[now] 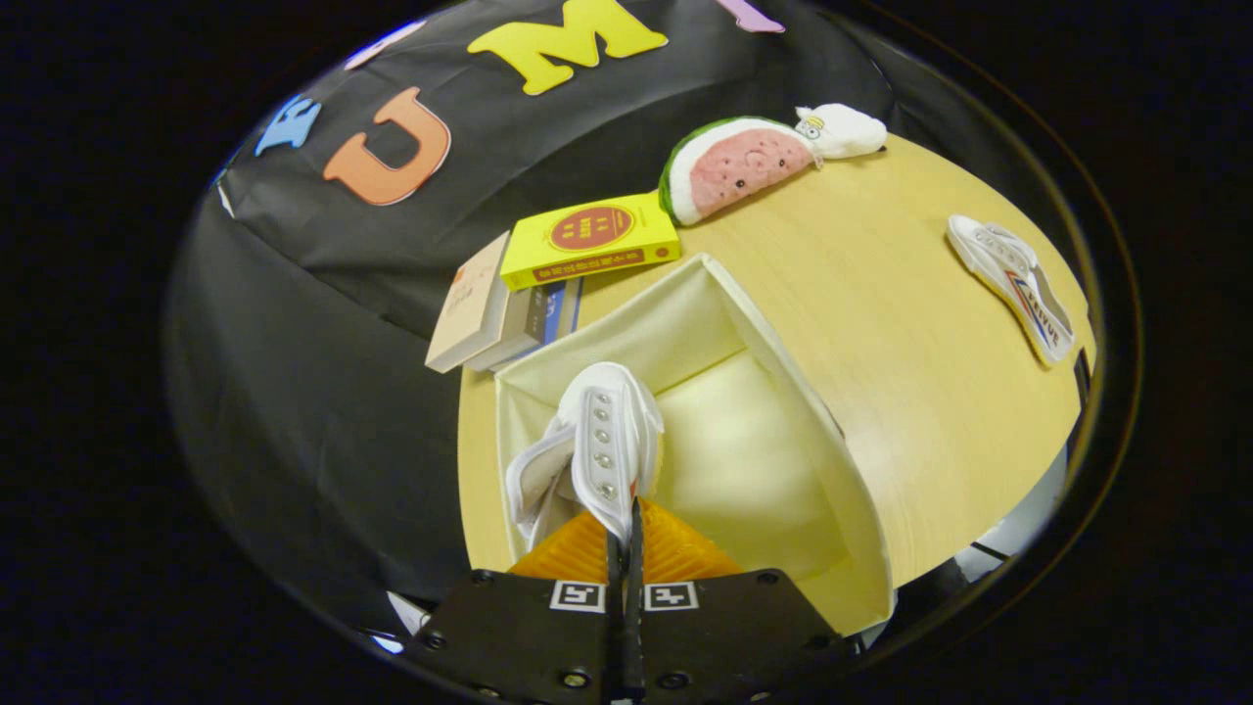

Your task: Open the storage box then place both shoes into the box .Put the left shoe in first, then the right shoe, with the right side of both shoes facing outward in a uniform manner.

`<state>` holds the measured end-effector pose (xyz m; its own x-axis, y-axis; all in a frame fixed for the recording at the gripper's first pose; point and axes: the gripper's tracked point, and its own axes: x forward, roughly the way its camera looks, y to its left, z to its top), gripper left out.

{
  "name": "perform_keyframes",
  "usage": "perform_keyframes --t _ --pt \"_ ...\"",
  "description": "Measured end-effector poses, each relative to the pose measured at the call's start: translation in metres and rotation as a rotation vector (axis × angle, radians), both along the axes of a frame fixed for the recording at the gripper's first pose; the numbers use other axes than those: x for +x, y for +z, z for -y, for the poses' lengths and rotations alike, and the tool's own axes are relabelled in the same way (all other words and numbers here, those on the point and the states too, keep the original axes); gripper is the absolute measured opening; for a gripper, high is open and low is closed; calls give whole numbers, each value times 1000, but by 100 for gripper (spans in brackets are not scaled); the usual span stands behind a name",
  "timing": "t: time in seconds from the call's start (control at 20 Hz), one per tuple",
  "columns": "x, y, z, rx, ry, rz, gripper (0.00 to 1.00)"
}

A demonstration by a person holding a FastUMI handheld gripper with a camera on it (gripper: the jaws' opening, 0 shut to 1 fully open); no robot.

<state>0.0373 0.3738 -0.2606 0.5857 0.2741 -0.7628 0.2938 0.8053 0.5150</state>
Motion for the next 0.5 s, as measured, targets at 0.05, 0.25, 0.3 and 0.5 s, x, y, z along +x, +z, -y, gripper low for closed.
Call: perform_keyframes --t 0.05,0.25,0.3,0.5 --pt "1 -3 -1 0 -1 0 0" --pt "0 -17 -7 13 -8 -35 0" --pt "-2 -24 -11 25 -6 -63 0" --pt "-6 -43 -15 42 10 -96 0"
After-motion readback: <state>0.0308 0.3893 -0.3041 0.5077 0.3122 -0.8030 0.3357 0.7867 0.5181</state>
